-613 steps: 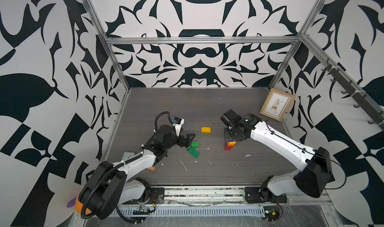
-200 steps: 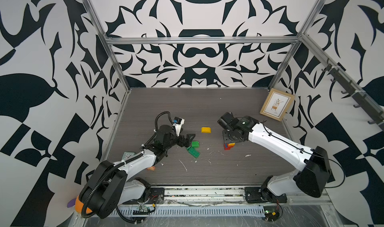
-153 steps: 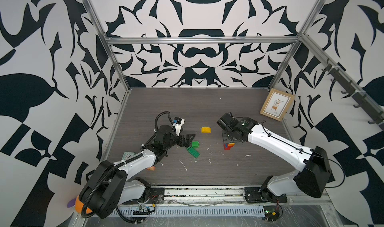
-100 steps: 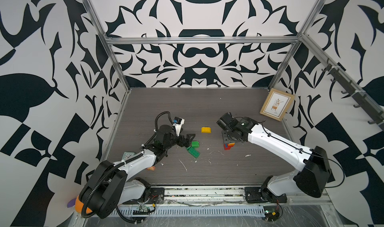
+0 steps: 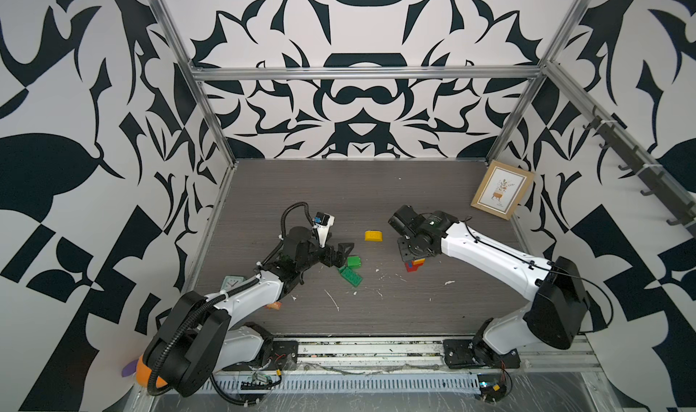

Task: Assemble an ice cream with lego
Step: Assemble the lego brick with the lego brick.

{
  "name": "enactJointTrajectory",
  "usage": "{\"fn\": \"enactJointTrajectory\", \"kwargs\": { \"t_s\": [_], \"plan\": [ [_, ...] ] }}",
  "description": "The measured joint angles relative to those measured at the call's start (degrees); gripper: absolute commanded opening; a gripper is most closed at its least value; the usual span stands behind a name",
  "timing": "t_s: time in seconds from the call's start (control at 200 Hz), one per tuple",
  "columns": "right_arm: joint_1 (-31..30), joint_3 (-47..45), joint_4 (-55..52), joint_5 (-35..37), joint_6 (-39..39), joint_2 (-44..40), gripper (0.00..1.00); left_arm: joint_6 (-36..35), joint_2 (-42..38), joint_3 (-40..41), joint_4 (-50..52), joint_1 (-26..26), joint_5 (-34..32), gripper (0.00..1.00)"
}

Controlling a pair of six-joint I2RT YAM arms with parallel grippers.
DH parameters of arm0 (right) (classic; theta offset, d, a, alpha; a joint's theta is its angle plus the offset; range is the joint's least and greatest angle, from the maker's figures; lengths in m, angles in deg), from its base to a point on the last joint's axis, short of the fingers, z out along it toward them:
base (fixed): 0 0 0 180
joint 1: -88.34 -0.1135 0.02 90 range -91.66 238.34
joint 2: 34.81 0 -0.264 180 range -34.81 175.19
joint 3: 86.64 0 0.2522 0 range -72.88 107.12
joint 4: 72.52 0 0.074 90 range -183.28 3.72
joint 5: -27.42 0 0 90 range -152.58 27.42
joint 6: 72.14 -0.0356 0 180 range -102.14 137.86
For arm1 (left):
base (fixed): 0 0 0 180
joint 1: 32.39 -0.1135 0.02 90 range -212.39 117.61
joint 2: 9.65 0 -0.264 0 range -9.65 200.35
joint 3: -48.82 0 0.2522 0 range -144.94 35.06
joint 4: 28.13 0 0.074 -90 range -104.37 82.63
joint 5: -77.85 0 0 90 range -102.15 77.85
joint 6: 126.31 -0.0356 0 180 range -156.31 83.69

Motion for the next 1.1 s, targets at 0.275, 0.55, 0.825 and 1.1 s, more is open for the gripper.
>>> {"fn": "enactJointTrajectory", "kwargs": {
  "t_s": [0.275,0.55,0.825,1.1],
  "plan": [
    [0.00,0.09,-0.48,0.70,0.44,-1.25,0.59,-0.17,0.02,0.00,0.00,0.00,0.00,0.99],
    [0.00,1.27,-2.43,0.79,1.36,-4.61,0.54,-0.17,0.70,0.00,0.00,0.00,0.00,0.99],
    [0.33,1.27,-2.49,0.70,2.27,-2.99,0.52,-0.17,1.07,-0.04,0.00,0.00,0.00,0.99],
    [1.18,0.92,-1.66,-0.70,2.78,-2.99,0.47,-0.17,1.18,-0.52,-0.02,0.00,0.00,0.99]
  ]
}}
